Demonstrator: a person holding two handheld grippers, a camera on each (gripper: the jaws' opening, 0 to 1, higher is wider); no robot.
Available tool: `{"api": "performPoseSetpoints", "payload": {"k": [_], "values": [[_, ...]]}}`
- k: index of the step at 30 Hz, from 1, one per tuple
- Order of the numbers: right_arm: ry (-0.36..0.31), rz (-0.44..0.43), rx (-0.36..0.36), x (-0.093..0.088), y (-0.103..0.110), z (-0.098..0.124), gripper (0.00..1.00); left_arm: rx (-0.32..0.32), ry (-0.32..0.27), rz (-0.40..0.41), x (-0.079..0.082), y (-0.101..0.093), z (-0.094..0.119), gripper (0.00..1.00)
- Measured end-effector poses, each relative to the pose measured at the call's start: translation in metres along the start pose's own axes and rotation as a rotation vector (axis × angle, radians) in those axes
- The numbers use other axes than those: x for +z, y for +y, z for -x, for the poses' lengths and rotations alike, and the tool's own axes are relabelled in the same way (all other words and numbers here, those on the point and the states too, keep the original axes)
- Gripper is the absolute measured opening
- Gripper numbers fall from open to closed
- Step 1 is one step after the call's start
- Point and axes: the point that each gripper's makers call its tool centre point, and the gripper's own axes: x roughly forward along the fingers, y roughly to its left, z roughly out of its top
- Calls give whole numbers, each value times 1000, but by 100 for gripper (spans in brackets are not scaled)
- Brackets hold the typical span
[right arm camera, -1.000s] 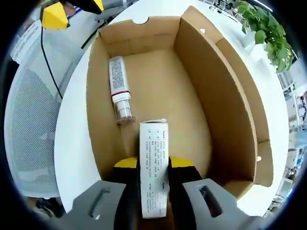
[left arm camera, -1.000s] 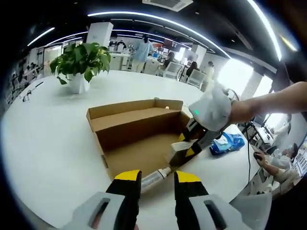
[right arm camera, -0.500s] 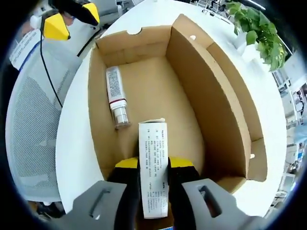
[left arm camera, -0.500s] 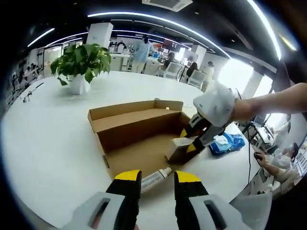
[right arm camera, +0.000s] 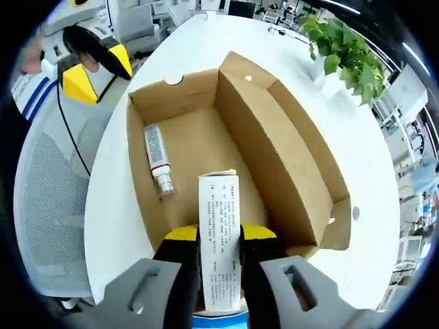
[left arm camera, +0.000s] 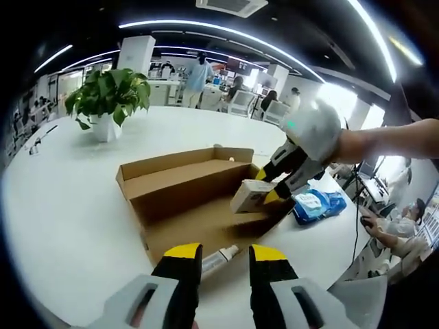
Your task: Operate the shoe box by opening the lid, removing the specified soft item, and placing it in the target area until the item is outside and the box remains undamaged.
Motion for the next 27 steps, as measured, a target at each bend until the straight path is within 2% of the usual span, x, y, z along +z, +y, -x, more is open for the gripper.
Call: {"api": "performPoseSetpoints", "payload": {"k": [6,13,22,27], "values": [[-26,13,-35,9,-3,16,18,-13,-5,-17,5,-7,0,27],[-52,0,-71,9,-7,38,18,-26,-11,-37,9,-17,2,27],[-71,-8,-115,0,-10,67,18,-48,-7,-61,11,-35,2,27],[-66,-17,-133,-12,-12,78,18,-63,-7,-76,13,-44,0,27]]}}
